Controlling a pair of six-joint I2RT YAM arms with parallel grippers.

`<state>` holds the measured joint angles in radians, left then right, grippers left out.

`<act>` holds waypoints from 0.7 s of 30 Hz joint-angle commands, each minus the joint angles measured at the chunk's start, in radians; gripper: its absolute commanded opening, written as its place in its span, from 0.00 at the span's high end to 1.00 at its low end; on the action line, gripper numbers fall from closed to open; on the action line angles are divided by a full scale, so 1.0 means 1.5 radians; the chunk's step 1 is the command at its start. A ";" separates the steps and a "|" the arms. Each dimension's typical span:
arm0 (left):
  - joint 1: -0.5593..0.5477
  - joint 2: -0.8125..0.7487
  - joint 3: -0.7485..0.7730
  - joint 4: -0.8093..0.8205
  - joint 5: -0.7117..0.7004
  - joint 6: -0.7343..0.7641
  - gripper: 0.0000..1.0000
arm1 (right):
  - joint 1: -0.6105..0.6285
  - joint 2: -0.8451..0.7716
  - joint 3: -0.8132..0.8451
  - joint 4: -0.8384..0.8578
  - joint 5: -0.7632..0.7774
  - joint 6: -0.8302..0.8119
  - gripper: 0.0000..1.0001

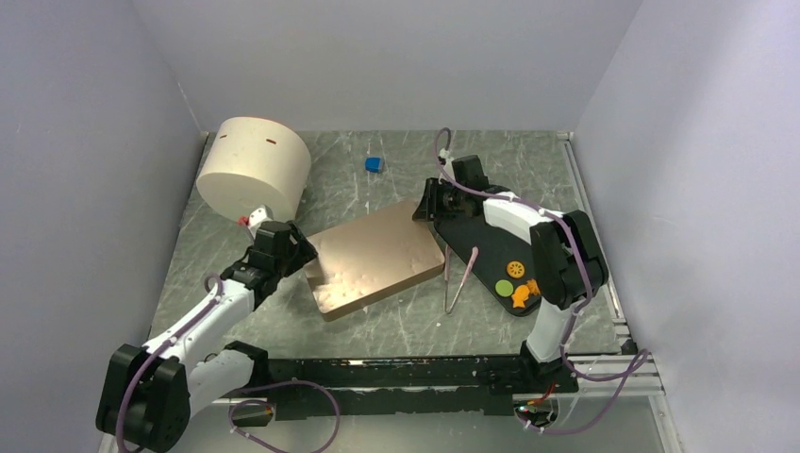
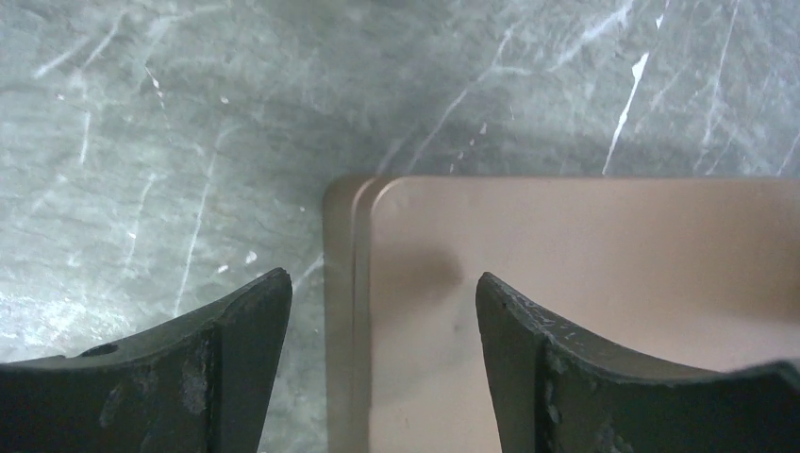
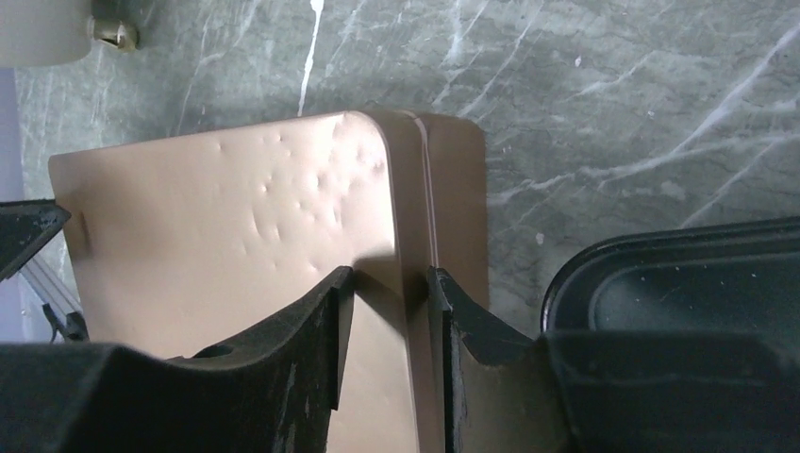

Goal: Pack the cookies

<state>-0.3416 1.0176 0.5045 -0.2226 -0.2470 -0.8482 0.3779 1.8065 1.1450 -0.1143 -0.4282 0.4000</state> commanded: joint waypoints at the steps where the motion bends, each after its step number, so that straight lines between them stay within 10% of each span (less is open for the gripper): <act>1: 0.032 0.021 0.030 0.036 0.021 0.028 0.24 | -0.001 0.034 0.039 -0.027 -0.032 -0.002 0.62; 21: 0.057 0.068 -0.025 0.021 -0.015 0.001 0.49 | -0.007 0.104 0.141 -0.016 -0.051 0.020 0.60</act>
<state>-0.2630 1.1099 0.5144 -0.1272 -0.2272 -0.8421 0.3698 1.9350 1.2984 -0.1539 -0.5171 0.4236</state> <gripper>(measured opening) 0.523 0.396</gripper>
